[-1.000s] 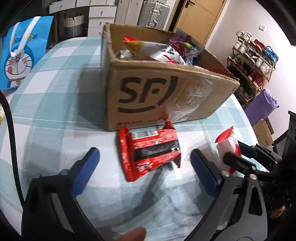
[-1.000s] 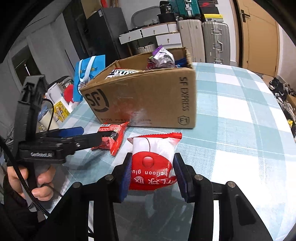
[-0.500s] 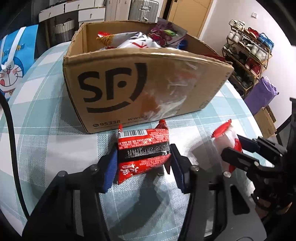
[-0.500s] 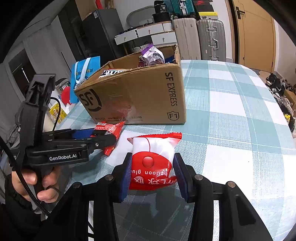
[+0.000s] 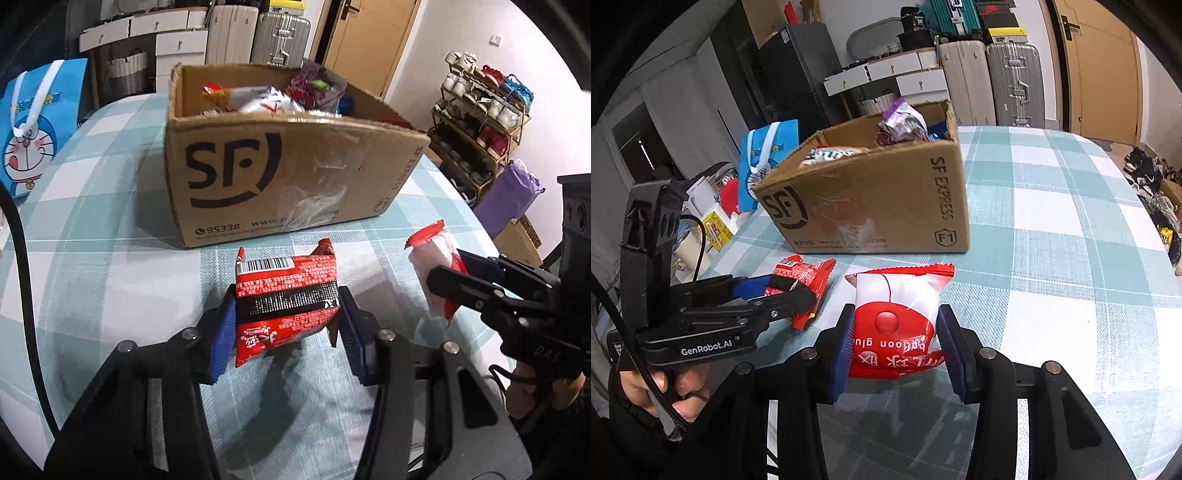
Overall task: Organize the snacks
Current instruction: 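Lift and carry the wafer pack and balloon packet over the box with both grippers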
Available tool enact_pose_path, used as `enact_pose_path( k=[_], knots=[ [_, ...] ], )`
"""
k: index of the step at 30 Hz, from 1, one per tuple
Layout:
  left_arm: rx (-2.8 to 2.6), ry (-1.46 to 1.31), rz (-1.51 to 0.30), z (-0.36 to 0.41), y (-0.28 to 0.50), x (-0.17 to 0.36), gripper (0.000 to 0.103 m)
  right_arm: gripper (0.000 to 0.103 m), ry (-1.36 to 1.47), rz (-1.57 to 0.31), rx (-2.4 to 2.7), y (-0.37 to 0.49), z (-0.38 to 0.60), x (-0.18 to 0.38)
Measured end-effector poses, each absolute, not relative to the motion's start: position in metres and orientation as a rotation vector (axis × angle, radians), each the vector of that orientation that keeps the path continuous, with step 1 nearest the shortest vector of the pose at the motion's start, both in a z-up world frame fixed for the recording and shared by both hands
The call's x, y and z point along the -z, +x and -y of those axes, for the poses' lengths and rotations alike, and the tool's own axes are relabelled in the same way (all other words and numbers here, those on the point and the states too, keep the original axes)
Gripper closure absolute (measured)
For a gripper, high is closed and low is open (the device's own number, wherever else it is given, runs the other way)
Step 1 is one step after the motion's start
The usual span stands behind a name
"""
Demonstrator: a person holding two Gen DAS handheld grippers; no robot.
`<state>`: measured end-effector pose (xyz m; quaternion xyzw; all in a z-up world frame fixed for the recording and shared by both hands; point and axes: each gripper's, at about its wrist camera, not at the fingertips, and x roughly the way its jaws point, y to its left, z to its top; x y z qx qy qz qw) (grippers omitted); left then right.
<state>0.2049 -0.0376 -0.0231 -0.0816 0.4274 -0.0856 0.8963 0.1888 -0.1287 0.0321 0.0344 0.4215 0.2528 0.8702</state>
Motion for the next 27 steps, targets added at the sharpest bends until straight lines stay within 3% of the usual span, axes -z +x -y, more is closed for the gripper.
enact_pose_path(
  k=[27],
  knots=[
    [0.172,-0.214,-0.661,-0.016,0.157,-0.095,0.055,0.059,0.083,-0.648,-0.575,0.176,0.132,-0.130]
  ],
)
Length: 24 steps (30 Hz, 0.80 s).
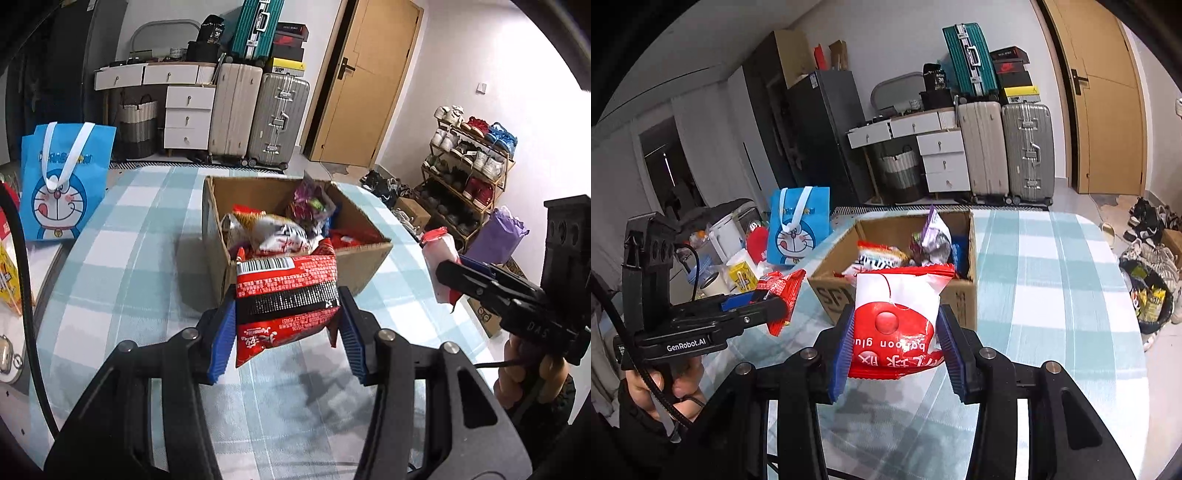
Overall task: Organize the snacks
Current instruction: 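Lift and carry the wafer pack and balloon packet over the box with both grippers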
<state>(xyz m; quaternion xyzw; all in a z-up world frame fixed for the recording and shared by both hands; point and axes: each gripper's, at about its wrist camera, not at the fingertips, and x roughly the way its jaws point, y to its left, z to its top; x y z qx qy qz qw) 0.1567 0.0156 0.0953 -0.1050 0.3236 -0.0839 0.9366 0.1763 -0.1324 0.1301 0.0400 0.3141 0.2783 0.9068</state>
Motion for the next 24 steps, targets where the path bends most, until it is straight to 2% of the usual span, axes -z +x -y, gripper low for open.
enact_pose_path(
  k=[12,24],
  knots=[
    [0.156,-0.198,-0.633,-0.018,0.197,-0.123,0.055,0.059,0.122,-0.607,-0.596,0.209,0.125,-0.140],
    [0.135,-0.209,-0.655,-0.023,0.247,-0.120,0.055,0.059,0.168,-0.606,-0.600,0.251,0.119,-0.137]
  ],
)
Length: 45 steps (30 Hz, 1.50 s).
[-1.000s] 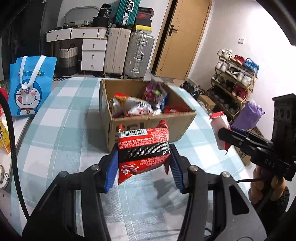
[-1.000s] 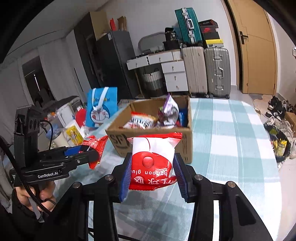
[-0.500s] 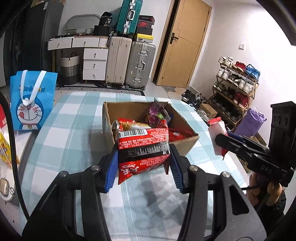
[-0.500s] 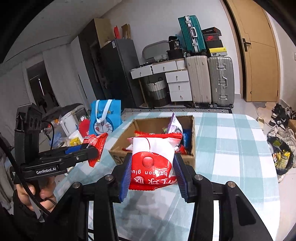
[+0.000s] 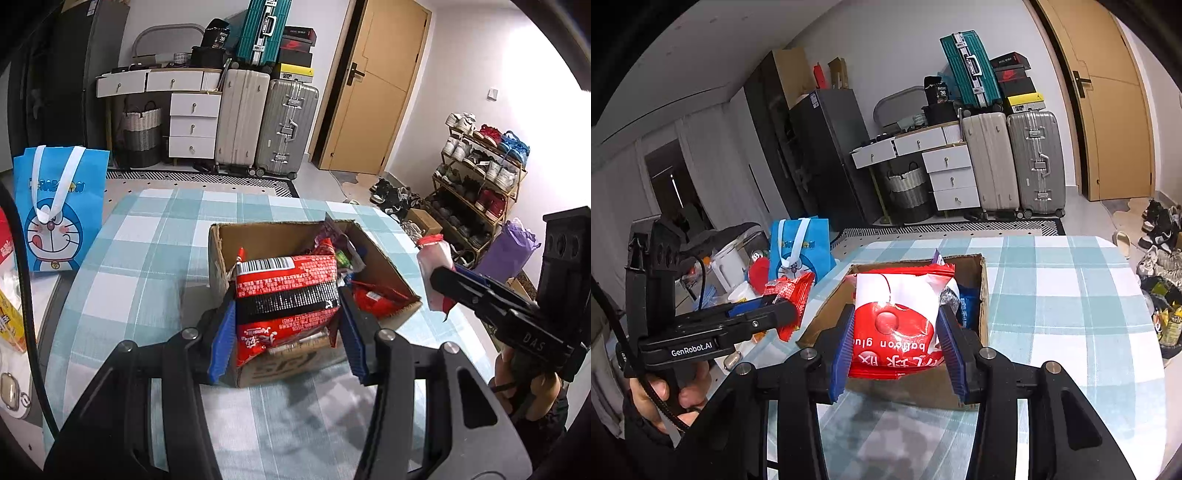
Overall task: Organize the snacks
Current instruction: 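Lift and carry the wafer pack and balloon packet over the box with both grippers, then open both grippers to drop the packets into the box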
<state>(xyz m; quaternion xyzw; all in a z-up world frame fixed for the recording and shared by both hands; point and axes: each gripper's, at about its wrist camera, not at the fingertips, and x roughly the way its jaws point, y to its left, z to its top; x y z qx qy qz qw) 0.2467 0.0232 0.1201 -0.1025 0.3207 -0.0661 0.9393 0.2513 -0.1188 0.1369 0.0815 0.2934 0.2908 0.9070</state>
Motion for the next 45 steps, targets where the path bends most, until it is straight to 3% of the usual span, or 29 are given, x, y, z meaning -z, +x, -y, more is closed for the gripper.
enact_pose_path(
  k=[28,45],
  knots=[
    [0.138,-0.156,-0.740,-0.005,0.349,-0.070,0.055,0.059,0.107,-0.703,-0.586,0.314,0.089,-0.079],
    [0.134,-0.147,-0.778,-0.002,0.373,-0.043,0.055,0.059,0.087,-0.700,-0.601,0.312,0.090,-0.076]
  ],
)
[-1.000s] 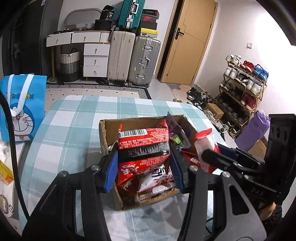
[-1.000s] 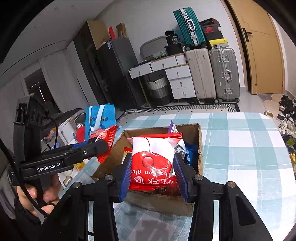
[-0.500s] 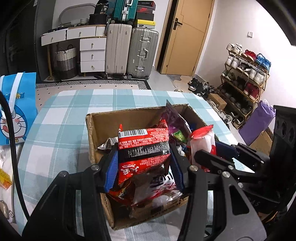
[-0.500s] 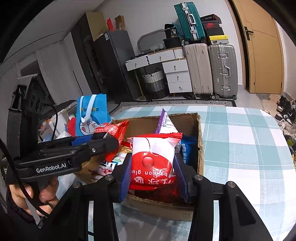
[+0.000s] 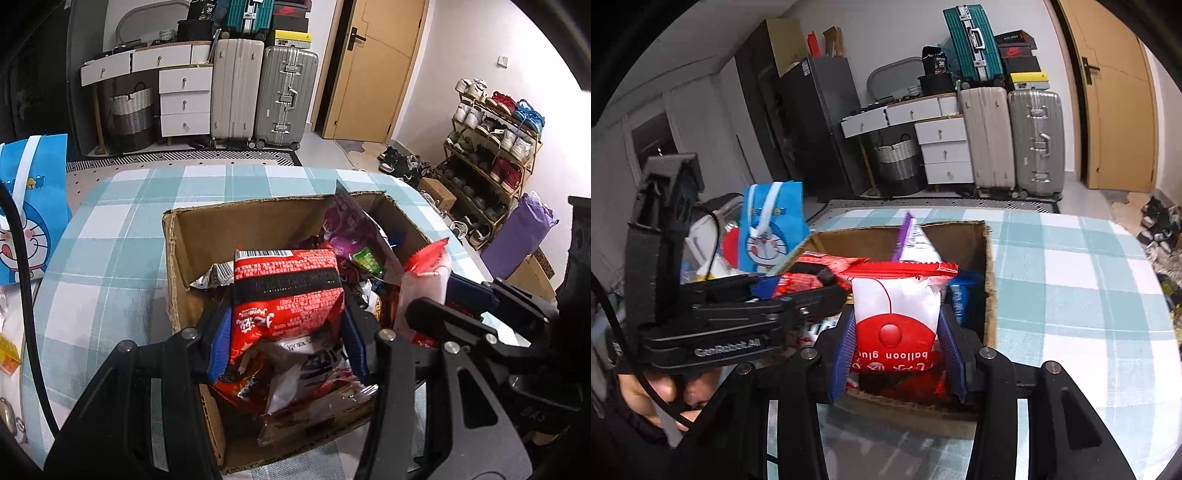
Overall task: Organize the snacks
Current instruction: 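Open both grippers to drop the packets into the box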
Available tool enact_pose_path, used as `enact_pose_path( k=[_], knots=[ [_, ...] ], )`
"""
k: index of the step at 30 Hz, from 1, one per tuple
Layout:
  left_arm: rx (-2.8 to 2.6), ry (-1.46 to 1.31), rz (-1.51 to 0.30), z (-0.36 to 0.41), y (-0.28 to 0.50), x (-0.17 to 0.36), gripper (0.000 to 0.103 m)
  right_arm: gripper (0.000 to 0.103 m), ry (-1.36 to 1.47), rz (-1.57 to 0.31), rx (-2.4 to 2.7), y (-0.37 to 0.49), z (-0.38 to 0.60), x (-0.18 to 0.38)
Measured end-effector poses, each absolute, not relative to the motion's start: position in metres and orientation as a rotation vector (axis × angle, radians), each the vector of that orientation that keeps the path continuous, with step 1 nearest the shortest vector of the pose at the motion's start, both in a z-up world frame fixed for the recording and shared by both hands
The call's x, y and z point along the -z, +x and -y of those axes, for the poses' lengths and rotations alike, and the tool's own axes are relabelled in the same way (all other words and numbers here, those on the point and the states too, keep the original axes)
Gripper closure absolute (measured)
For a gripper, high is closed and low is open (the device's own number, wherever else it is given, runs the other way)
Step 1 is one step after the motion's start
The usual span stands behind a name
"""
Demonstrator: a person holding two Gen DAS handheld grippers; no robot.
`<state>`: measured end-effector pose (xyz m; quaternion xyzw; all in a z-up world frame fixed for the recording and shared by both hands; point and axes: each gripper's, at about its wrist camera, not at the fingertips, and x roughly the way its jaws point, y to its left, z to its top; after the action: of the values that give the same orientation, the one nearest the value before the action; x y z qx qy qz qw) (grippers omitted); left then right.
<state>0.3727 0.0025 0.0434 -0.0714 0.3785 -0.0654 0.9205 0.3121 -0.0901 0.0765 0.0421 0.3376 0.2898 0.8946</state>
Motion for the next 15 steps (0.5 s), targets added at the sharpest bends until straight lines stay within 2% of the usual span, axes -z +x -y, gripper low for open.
enact_pose_path(
  k=[3,5,6,9,12,13,14,15],
  knots=[
    [0.138,-0.148,-0.771,-0.003,0.371,-0.045,0.054,0.059,0.071,-0.696,-0.596,0.312,0.088,-0.080],
    [0.141,-0.144,-0.764,-0.004,0.366,-0.048,0.049,0.059,0.068,-0.698,-0.582,0.312,0.089,-0.081],
    [0.142,-0.144,-0.757,-0.004,0.364,-0.049,0.041,0.058,0.070,-0.696,-0.579,0.312,0.090,-0.082],
    [0.157,-0.156,-0.739,-0.006,0.354,-0.056,0.020,0.048,0.082,-0.677,-0.569,0.306,0.097,-0.087],
    [0.175,-0.160,-0.719,-0.008,0.343,-0.063,0.016,0.032,0.051,-0.680,-0.541,0.301,0.102,-0.091],
    [0.177,-0.160,-0.716,-0.009,0.339,-0.066,0.012,0.024,0.056,-0.676,-0.540,0.299,0.106,-0.093],
    [0.180,-0.160,-0.711,-0.008,0.336,-0.068,0.008,0.021,0.065,-0.672,-0.538,0.296,0.110,-0.095],
    [0.184,-0.161,-0.702,-0.008,0.331,-0.070,0.000,0.016,0.073,-0.667,-0.536,0.294,0.113,-0.097]
  ],
)
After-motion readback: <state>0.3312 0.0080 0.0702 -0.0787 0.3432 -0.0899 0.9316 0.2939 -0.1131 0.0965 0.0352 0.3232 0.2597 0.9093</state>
